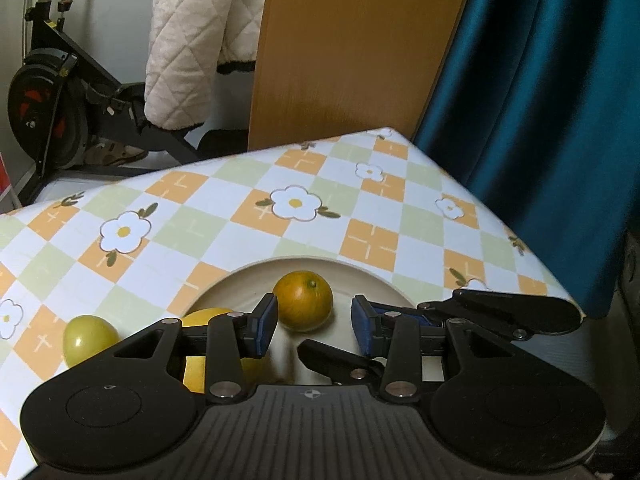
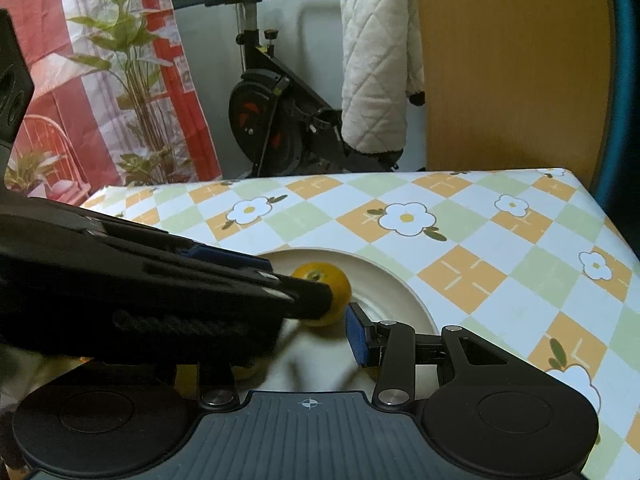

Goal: Organize fruits
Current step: 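Lower the dark orange fruit onto the plate and open the left gripper, then withdraw the left gripper and move it to a loose tangerine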

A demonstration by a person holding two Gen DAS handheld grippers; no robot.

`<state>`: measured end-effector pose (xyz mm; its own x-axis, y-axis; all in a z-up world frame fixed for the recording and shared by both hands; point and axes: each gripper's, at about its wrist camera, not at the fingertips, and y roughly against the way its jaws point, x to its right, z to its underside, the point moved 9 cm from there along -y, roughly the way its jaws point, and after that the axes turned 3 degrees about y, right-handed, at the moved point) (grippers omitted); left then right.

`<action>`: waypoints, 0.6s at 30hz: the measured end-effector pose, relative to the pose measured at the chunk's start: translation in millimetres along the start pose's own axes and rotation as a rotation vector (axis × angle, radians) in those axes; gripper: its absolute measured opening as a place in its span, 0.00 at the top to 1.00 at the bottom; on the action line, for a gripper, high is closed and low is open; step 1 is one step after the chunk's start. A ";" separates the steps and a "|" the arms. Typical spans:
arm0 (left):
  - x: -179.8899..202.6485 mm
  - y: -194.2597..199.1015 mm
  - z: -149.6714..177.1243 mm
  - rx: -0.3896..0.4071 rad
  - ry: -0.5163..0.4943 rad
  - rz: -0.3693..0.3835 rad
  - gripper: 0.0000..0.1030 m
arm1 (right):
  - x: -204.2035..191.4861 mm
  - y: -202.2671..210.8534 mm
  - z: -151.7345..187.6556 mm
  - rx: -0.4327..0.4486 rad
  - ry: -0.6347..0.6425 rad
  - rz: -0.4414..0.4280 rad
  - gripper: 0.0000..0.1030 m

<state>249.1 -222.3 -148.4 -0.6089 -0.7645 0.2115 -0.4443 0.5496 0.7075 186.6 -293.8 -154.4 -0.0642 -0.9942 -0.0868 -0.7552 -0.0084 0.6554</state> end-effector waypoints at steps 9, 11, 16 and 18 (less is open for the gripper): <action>-25.0 47.0 -1.5 0.059 0.019 0.013 0.59 | -15.2 23.8 -0.7 0.043 -0.005 -0.020 0.62; -35.3 58.5 -0.4 0.071 0.030 0.005 0.59 | -22.1 27.3 -1.2 0.050 -0.003 -0.029 0.62; -61.8 82.3 7.9 0.087 0.049 -0.025 0.59 | -45.0 32.9 -1.7 0.059 0.022 -0.063 0.62; -71.4 88.7 12.6 0.085 0.058 -0.036 0.59 | -54.5 33.3 -1.5 0.057 0.034 -0.076 0.62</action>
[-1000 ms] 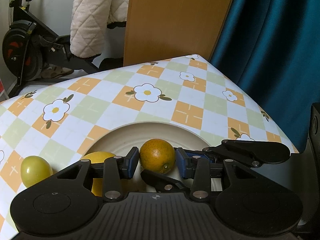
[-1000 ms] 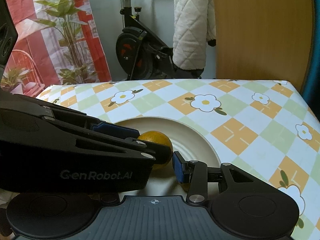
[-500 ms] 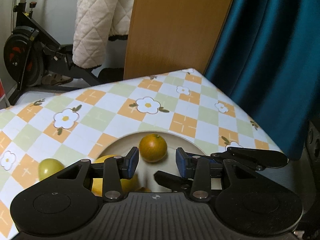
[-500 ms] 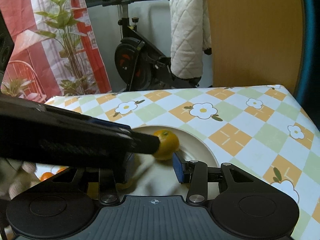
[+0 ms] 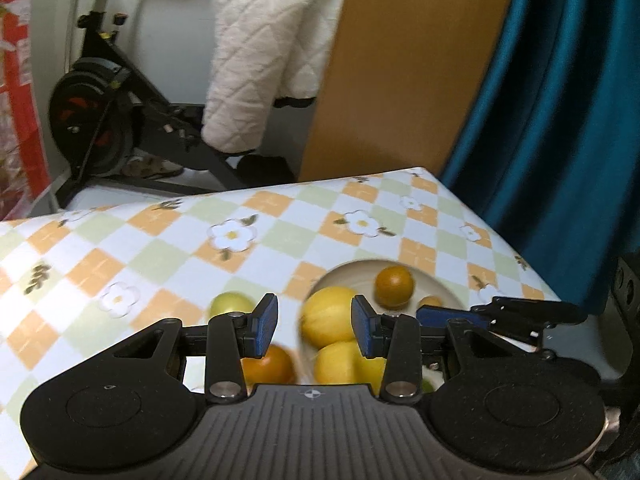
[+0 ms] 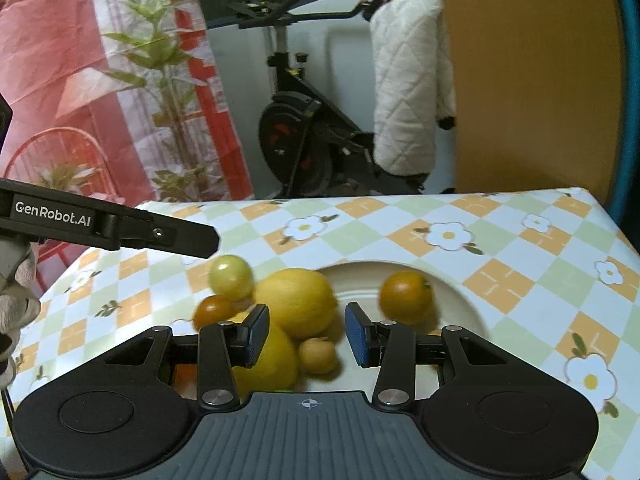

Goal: Organize fruits
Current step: 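Withdraw the left gripper and move it to a loose tangerine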

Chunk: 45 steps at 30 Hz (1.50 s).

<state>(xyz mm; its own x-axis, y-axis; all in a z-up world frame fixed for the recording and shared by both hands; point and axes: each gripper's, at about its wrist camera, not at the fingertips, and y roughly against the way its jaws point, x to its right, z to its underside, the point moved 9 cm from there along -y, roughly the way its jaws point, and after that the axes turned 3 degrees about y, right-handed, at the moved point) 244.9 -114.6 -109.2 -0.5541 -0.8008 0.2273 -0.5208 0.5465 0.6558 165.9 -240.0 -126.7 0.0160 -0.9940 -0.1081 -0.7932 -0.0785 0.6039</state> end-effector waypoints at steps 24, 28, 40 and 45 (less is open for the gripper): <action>-43.3 5.4 84.0 -0.105 0.094 0.011 0.62 | -96.7 -11.4 18.3 -0.092 0.186 -0.109 0.72; -46.9 6.1 88.1 -0.104 0.106 0.011 0.62 | -97.3 -13.0 18.7 -0.099 0.190 -0.109 0.73; -45.0 -6.1 86.0 -0.115 0.109 -0.005 0.62 | -96.2 -15.3 22.1 -0.111 0.188 -0.098 0.73; -45.5 -13.4 84.9 -0.129 0.112 -0.013 0.62 | -92.4 -15.2 22.5 -0.111 0.185 -0.091 0.73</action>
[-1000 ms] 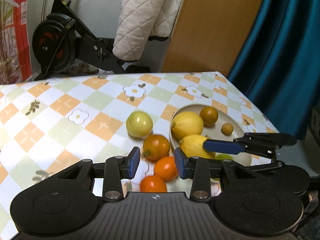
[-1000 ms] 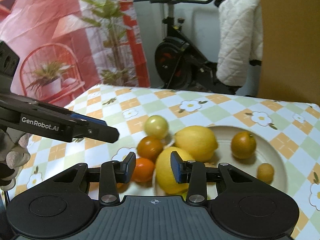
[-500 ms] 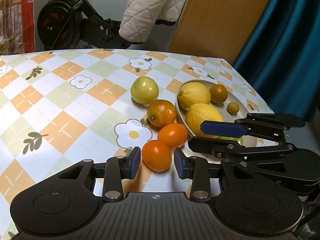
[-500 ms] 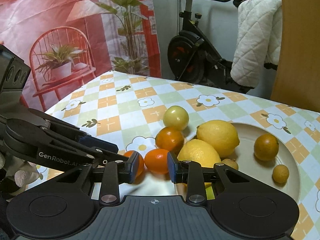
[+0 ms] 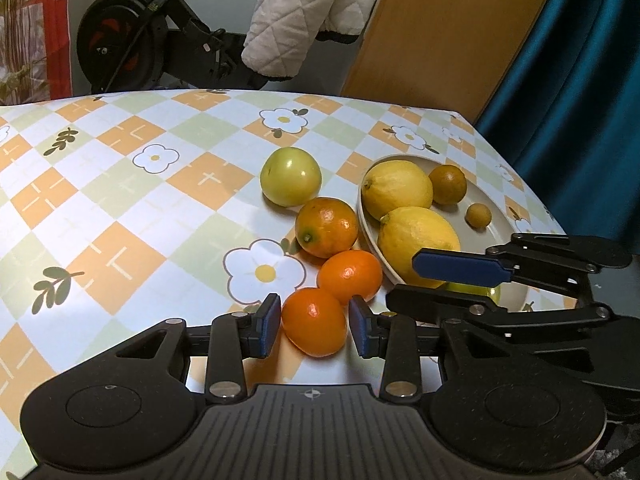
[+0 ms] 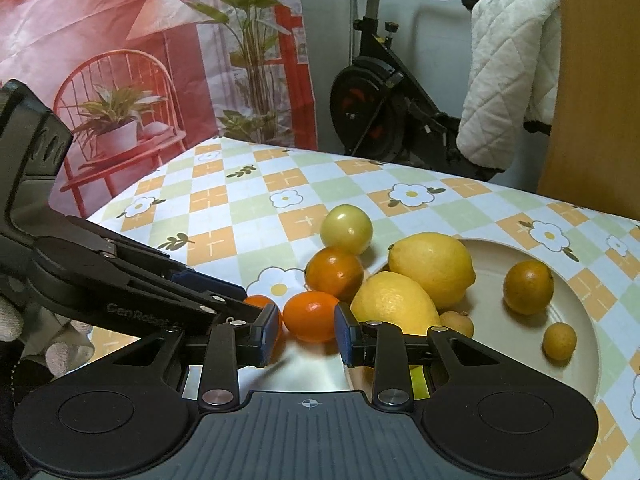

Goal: Organize fruits
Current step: 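Withdraw the left gripper and move it to a loose tangerine, then close the left gripper around the tangerine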

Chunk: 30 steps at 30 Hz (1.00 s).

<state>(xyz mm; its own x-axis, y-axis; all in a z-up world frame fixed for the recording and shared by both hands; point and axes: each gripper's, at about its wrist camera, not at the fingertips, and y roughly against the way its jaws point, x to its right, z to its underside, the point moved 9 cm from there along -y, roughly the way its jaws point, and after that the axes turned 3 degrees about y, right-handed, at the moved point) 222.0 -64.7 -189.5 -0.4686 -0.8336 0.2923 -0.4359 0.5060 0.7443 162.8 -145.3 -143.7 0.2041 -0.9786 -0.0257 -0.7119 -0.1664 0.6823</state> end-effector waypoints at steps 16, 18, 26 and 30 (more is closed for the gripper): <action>2.9 -10.3 4.6 -0.019 -0.037 -0.038 0.61 | 3.1 0.8 0.3 -0.001 -0.004 0.012 0.73; 0.9 -8.8 5.5 -0.017 -0.038 -0.039 0.61 | 4.1 0.6 0.2 -0.003 -0.004 0.012 0.73; -13.5 1.8 9.3 -0.018 -0.016 -0.041 0.61 | 2.2 -2.0 0.9 -0.010 0.004 0.008 0.73; -18.4 5.3 11.0 -0.018 0.002 -0.035 0.61 | -0.6 -3.2 1.6 -0.015 0.008 0.006 0.73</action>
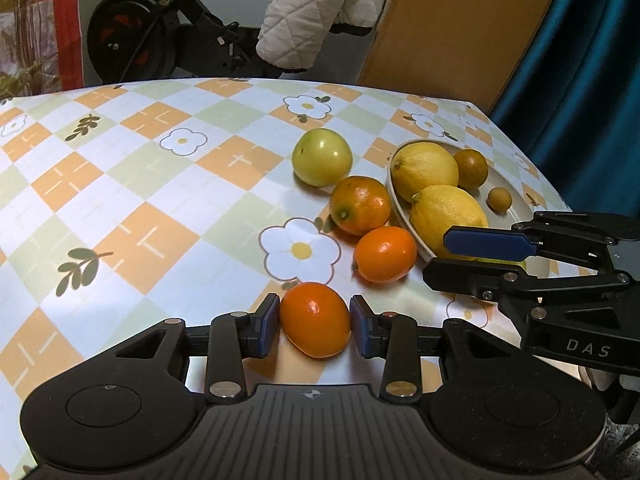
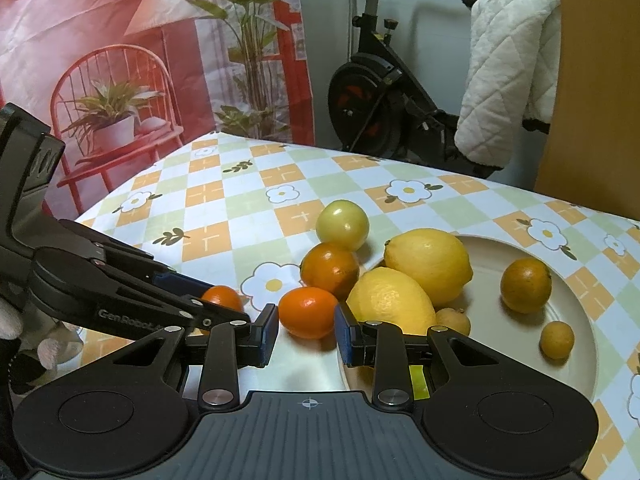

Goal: Organize fruits
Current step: 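Close the left gripper around the tangerine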

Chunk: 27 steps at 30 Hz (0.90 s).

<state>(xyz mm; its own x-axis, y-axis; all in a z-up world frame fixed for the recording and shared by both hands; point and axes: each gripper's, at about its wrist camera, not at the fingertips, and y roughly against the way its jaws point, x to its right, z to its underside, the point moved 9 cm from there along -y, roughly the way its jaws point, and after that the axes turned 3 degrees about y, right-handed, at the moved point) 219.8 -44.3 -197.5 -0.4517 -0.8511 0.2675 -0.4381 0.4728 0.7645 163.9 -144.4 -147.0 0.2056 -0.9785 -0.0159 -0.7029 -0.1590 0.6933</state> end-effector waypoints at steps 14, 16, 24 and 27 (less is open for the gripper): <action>-6.6 15.8 -4.8 0.028 0.087 0.059 0.61 | -12.5 -5.2 4.8 -0.025 0.024 -0.026 0.73; -6.0 17.5 -5.0 0.026 0.089 0.070 0.61 | -16.3 -6.4 5.3 -0.029 0.030 -0.034 0.73; -3.4 16.8 -2.7 0.011 0.085 0.085 0.68 | -29.3 -11.1 9.0 -0.052 0.046 -0.068 0.73; -2.1 16.2 -2.1 0.009 0.087 0.090 0.68 | -33.8 -12.2 11.0 -0.061 0.052 -0.080 0.72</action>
<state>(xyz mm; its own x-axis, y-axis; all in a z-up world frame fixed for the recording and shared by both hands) 215.3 -35.3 -184.5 -0.4203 -0.8217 0.3850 -0.4060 0.5497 0.7301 158.0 -110.7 -162.8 0.2955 -0.9546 -0.0362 -0.6405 -0.2261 0.7339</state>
